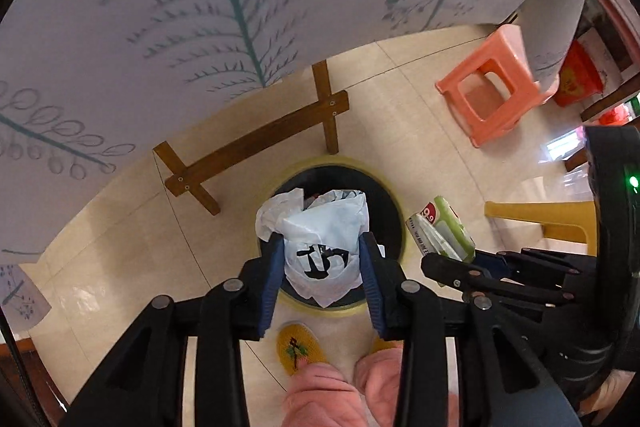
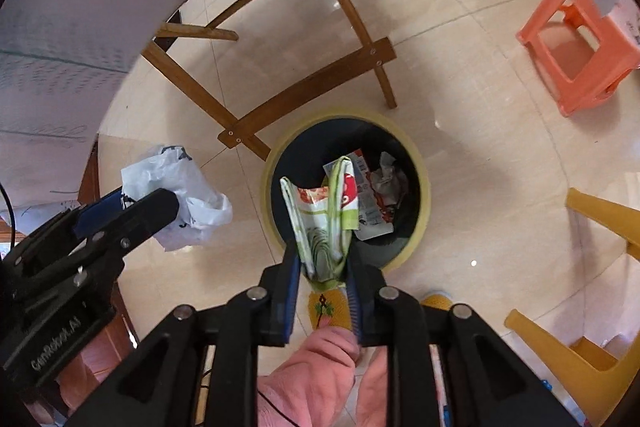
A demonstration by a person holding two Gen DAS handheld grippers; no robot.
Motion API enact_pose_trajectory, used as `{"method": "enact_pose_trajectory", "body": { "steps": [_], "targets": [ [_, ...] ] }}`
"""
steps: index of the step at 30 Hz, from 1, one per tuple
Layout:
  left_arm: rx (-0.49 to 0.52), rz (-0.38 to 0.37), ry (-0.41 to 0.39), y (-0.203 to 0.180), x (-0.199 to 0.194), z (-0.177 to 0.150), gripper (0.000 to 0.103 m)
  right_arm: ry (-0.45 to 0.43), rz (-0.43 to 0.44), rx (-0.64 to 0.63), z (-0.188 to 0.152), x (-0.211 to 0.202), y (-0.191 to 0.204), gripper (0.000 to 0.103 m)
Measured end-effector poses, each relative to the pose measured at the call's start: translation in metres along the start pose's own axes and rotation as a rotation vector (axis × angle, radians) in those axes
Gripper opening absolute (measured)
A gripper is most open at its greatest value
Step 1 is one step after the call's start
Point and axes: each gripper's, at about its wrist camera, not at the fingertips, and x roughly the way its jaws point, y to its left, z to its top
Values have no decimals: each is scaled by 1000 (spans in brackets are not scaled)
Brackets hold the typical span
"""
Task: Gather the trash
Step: 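Open the left tool while the right tool opens, dropping both into the bin, then move both tools back over the table toward the cup holder and earplug box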
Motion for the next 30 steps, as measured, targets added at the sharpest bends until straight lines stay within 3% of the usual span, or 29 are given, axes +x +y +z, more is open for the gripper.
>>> {"method": "enact_pose_trajectory", "body": {
  "steps": [8,11,23,30],
  "targets": [
    [38,26,-28,-3,14,-3,47,-7,-11,9,9,18,-4,55],
    [30,28,-33,0,15,-5,56,-9,-10,11,10,20,-5,66],
    [-32,40,-38,19,-16,-8,56,-47,-15,44,8,-6,-1,66],
    [-95,13,-37,19,-76,-5,57,-65,-12,21,-3,-62,23,66]
  ]
}}
